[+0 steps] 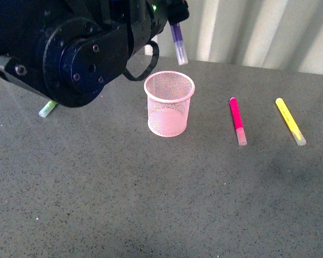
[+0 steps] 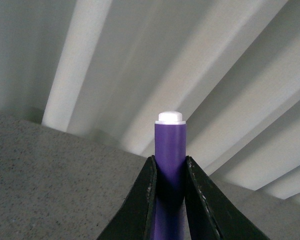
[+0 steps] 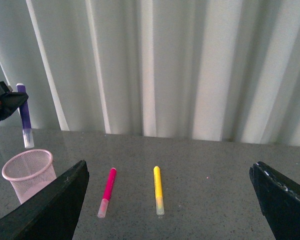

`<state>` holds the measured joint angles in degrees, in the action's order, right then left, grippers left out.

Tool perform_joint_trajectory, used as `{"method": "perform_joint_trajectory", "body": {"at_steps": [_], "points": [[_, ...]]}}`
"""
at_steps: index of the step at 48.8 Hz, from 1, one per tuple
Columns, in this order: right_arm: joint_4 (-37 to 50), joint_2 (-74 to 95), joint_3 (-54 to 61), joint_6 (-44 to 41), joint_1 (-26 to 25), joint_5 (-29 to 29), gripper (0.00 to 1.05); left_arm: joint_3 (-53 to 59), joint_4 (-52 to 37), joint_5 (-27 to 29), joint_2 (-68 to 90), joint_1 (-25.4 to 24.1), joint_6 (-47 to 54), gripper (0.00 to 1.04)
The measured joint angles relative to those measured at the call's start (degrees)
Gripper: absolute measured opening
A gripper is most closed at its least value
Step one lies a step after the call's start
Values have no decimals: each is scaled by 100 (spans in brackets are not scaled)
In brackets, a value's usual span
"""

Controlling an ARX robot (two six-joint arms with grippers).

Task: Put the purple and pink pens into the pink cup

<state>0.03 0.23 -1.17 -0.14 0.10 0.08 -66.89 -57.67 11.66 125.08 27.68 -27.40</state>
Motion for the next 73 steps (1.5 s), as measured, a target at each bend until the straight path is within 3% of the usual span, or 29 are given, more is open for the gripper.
{"method": "perform_joint_trajectory", "body": {"at_steps": [46,54,63,68,73], "points": [[0,0,0,0,0,0,98,120,-527,61,688,-136,131,14],[0,0,0,0,0,0,98,120,-496,83,688,-129,138,50],[0,0,0,0,0,0,98,190,-487,85,636,-149,125,77],[0,0,0,0,0,0,98,428,-278,149,299,-234,57,100],[0,0,0,0,0,0,98,756,382,-116,-435,-398,85,98]]}}
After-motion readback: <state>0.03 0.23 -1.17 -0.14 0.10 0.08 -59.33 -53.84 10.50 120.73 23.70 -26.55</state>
